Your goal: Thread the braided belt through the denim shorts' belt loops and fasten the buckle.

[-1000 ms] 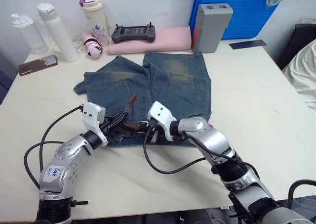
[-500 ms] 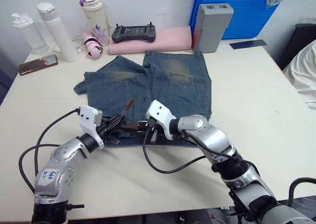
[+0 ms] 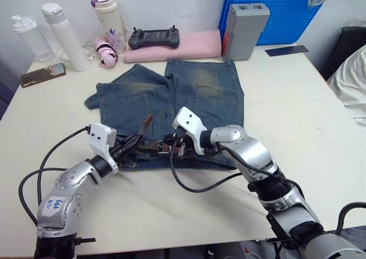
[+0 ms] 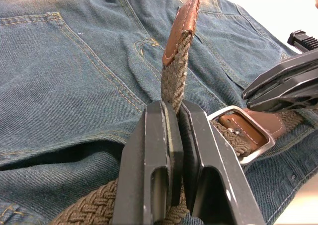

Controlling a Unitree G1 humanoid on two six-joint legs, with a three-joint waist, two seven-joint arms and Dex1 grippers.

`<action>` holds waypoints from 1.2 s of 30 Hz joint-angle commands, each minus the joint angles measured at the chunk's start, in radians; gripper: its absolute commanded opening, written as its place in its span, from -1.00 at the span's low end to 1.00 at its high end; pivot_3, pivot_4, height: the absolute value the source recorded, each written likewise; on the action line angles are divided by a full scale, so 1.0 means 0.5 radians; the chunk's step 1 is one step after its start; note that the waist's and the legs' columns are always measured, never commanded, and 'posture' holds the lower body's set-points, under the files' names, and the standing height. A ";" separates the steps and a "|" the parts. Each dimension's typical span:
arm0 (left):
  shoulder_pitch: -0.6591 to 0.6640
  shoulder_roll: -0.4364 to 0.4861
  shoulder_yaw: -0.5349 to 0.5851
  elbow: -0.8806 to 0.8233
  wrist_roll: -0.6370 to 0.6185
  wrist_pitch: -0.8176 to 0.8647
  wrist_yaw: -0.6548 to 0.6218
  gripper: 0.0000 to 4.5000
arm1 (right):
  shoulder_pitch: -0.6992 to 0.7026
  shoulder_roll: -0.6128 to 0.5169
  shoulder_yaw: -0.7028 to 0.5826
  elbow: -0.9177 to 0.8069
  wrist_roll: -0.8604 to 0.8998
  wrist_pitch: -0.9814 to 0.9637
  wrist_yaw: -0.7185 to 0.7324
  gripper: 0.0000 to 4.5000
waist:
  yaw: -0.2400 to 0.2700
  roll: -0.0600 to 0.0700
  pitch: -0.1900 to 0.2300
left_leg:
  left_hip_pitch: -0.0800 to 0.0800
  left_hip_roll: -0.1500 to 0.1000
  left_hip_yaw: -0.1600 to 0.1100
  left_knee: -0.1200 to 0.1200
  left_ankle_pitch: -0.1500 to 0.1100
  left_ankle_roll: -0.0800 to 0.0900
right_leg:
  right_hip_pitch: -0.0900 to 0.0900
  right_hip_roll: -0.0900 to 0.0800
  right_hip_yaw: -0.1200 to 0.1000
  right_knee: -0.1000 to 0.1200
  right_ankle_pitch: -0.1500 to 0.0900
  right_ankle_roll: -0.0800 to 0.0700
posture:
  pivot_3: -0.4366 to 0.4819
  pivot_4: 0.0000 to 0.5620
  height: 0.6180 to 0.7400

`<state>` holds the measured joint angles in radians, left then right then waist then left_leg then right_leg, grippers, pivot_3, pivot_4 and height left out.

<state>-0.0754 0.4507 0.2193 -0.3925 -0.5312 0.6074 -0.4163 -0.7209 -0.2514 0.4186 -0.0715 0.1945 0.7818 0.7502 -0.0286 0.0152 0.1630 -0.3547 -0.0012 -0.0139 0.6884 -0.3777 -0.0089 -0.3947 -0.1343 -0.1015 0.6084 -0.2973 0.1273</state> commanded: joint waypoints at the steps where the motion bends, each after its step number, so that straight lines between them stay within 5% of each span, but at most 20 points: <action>1: 0.004 0.016 0.042 -0.094 -0.004 -0.043 0.002 -1.00 | -0.010 0.019 0.032 -0.001 -0.015 -0.063 0.027 -0.95 | 0.000 0.000 0.000 | 0.000 0.000 0.000 0.000 0.000 0.000 | 0.000 0.000 0.000 0.000 0.000 0.000 | -0.05 -0.47 0.99; 13: 0.013 0.011 0.011 -0.081 0.018 -0.076 -0.009 -1.00 | -0.114 0.060 0.143 0.255 -0.086 -0.110 0.125 -0.95 | -0.004 0.000 0.000 | 0.000 0.000 0.000 0.000 0.000 -0.001 | 0.000 0.000 0.000 0.000 0.000 0.000 | -0.05 -0.47 0.99; 20: -0.014 0.034 0.008 -0.029 0.055 -0.125 -0.049 -1.00 | -0.311 0.022 0.419 0.455 -0.168 -0.043 0.446 -0.95 | -0.010 0.000 0.000 | 0.002 0.000 0.001 -0.001 0.001 -0.001 | 0.000 0.001 0.000 0.000 0.000 0.000 | -0.05 -0.47 0.99; 36: -0.500 0.284 -0.035 0.335 0.120 -0.303 -0.440 -1.00 | -0.438 0.216 0.746 0.889 -0.567 -0.299 0.696 -0.95 | -0.063 0.000 -0.001 | 0.011 0.005 0.003 -0.010 0.007 -0.012 | 0.001 0.006 0.000 0.004 -0.001 -0.003 | -0.05 -0.47 0.99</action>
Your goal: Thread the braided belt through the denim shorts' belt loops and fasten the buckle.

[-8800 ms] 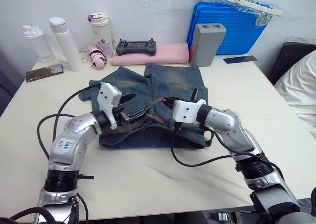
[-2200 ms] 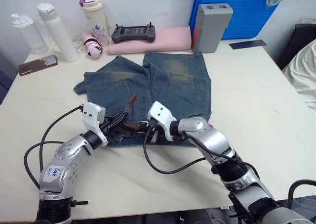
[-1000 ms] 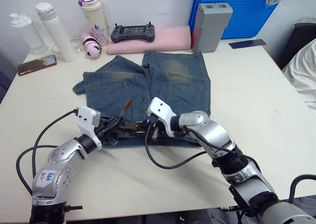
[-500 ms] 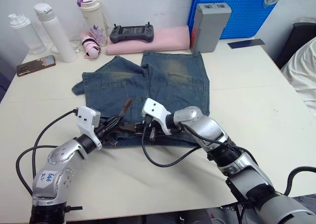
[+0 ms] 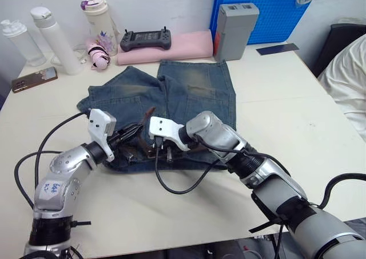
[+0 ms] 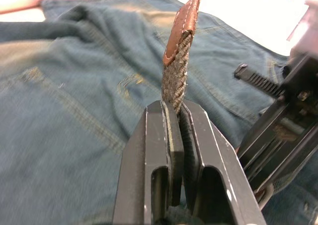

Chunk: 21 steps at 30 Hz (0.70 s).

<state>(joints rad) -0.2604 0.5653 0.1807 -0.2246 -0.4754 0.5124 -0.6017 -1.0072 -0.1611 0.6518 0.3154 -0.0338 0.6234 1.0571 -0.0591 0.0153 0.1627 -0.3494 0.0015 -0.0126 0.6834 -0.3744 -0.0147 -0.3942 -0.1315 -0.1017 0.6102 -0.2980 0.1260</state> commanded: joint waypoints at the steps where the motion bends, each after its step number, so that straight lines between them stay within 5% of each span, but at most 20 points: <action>1: -0.168 0.066 0.030 0.019 0.009 -0.119 -0.100 -1.00 | 0.145 0.035 0.298 0.113 -0.137 0.009 0.088 -0.95 | -0.001 0.000 0.000 | 0.002 0.000 0.000 -0.001 0.000 0.000 | 0.000 0.000 0.000 0.001 0.000 0.000 | -0.05 -0.47 0.99; 21: -1.188 0.112 -0.106 0.048 -0.283 0.277 -0.654 -1.00 | 0.277 0.106 0.348 0.102 -0.371 -0.038 0.177 -0.95 | 0.009 0.000 0.000 | 0.012 -0.001 -0.001 -0.004 0.000 -0.001 | 0.005 0.000 0.001 0.005 -0.001 -0.001 | -0.05 -0.47 0.99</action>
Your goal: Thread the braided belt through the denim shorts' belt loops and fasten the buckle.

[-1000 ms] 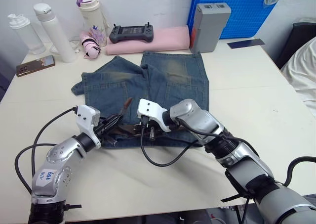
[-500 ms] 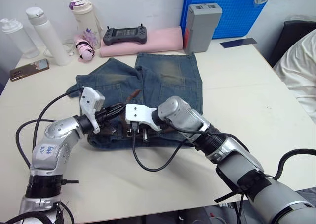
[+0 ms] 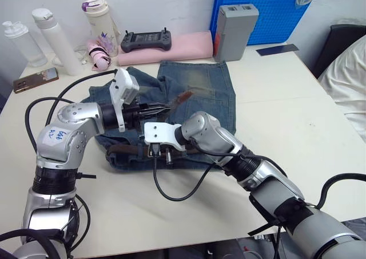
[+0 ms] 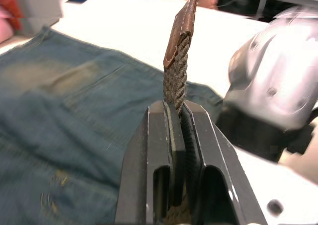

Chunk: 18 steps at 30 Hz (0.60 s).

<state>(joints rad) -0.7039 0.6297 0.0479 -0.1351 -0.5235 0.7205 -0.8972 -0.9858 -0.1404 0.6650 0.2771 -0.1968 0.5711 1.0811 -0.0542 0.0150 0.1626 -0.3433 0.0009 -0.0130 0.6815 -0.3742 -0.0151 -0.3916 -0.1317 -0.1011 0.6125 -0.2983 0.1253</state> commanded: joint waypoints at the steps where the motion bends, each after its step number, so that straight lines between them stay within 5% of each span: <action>1: -0.325 -0.006 0.154 -0.096 -0.171 -0.149 -0.096 -1.00 | 0.238 0.067 0.322 0.174 -0.048 0.066 0.132 -0.95 | 0.000 0.000 0.000 | 0.001 0.000 0.000 0.000 0.000 0.000 | 0.000 0.000 0.000 0.000 0.000 0.000 | -0.05 -0.47 0.99; 6: -0.439 -0.020 0.118 0.045 -0.108 -0.188 -0.168 -1.00 | 0.259 0.065 0.320 0.156 -0.076 0.055 0.153 -0.95 | -0.005 0.001 0.000 | 0.007 -0.002 -0.001 -0.005 0.000 0.000 | 0.000 0.001 0.002 0.001 0.000 0.000 | -0.05 -0.47 0.99; 12: -0.573 -0.254 -0.043 0.018 -0.088 -0.202 -0.134 -1.00 | 0.268 0.063 0.314 0.150 -0.106 0.046 0.178 -0.95 | 0.003 0.000 0.000 | 0.007 -0.004 -0.003 -0.003 0.000 0.000 | 0.003 -0.001 0.002 0.000 0.000 0.000 | -0.05 -0.47 0.99; 18: -0.425 -0.349 -0.152 -0.044 0.036 -0.253 -0.096 -1.00 | 0.289 0.059 0.298 0.101 -0.120 0.057 0.172 -0.95 | 0.005 0.000 0.000 | 0.007 -0.004 -0.003 -0.003 0.000 0.000 | 0.002 -0.001 0.002 0.000 0.000 0.000 | -0.05 -0.47 0.99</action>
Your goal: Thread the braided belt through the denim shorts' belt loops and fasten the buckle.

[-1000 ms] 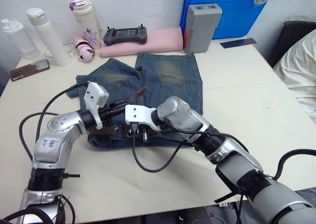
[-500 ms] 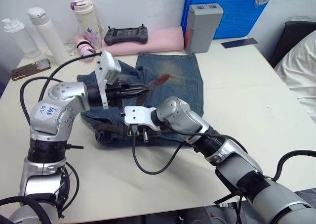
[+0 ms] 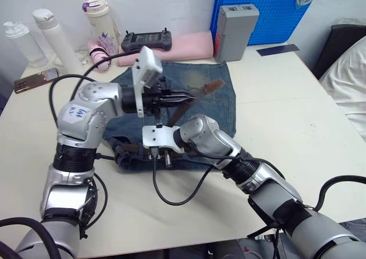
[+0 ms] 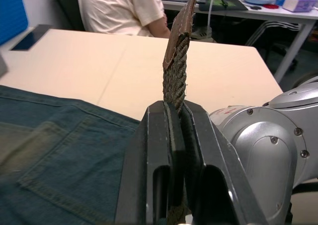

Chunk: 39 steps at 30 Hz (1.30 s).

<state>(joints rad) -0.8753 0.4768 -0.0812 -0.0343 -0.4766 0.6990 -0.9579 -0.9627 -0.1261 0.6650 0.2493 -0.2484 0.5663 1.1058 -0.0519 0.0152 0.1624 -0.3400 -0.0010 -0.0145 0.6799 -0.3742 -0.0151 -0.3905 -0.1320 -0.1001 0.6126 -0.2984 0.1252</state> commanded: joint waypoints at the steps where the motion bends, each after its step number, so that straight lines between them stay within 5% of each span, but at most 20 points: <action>1: -0.031 0.006 0.144 -0.242 -0.031 -0.222 0.036 -1.00 | 0.254 0.016 0.268 0.120 -0.007 0.045 0.112 -0.95 | 0.000 0.000 0.000 | 0.000 0.000 0.000 0.000 0.000 0.000 | 0.000 0.000 0.000 0.000 0.000 0.000 | -0.05 -0.47 0.99; 10: 0.713 0.487 0.576 -0.408 0.169 -0.364 0.193 -1.00 | 0.428 -0.071 -0.194 -0.244 0.125 0.011 -0.155 -0.95 | -0.004 0.001 0.000 | 0.000 0.001 -0.003 -0.006 0.000 0.000 | -0.003 0.000 0.001 -0.003 0.000 0.000 | -0.05 -0.47 0.99; 18: 1.507 0.648 0.761 -0.551 0.465 -0.804 0.285 -1.00 | 0.598 -0.085 -0.470 -0.704 0.390 0.259 -0.232 -0.95 | 0.052 0.001 0.003 | -0.010 -0.002 -0.007 -0.005 -0.001 0.001 | -0.006 -0.002 -0.002 -0.010 0.000 0.000 | -0.05 -0.47 0.99; 21: 1.674 0.647 0.788 -0.555 0.544 -0.950 0.312 -1.00 | 0.629 -0.082 -0.570 -0.830 0.478 0.333 -0.284 -0.63 | 0.056 -0.001 0.004 | -0.026 -0.001 -0.011 0.004 -0.002 0.001 | -0.016 -0.003 -0.006 -0.009 0.000 0.000 | -0.05 -0.47 0.99; 30: 1.668 0.595 0.780 -0.553 0.561 -1.050 0.389 -1.00 | 0.735 -0.204 -0.722 -1.110 0.527 0.207 -0.368 0.96 | 0.048 0.000 0.008 | -0.028 -0.001 -0.008 0.003 -0.002 0.001 | -0.020 -0.002 -0.006 -0.006 0.000 0.000 | -0.05 -0.47 0.99; 39: 1.616 0.584 0.731 -0.517 0.555 -1.073 0.415 -1.00 | 0.881 -0.322 -0.621 -1.168 0.489 0.032 -0.471 0.96 | 0.046 -0.002 0.009 | -0.028 -0.002 -0.004 0.003 -0.002 0.002 | -0.021 -0.002 -0.005 -0.004 0.000 0.001 | -0.05 -0.47 0.99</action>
<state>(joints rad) -0.0537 0.7684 0.2784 -0.2884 -0.1934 0.1735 -0.7631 -0.5165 -0.3056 0.3547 -0.2818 -0.0174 0.6060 0.9074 -0.0292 0.0143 0.1669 -0.3540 -0.0018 -0.0165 0.6817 -0.3750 -0.0142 -0.4009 -0.1328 -0.1027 0.6104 -0.2983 0.1254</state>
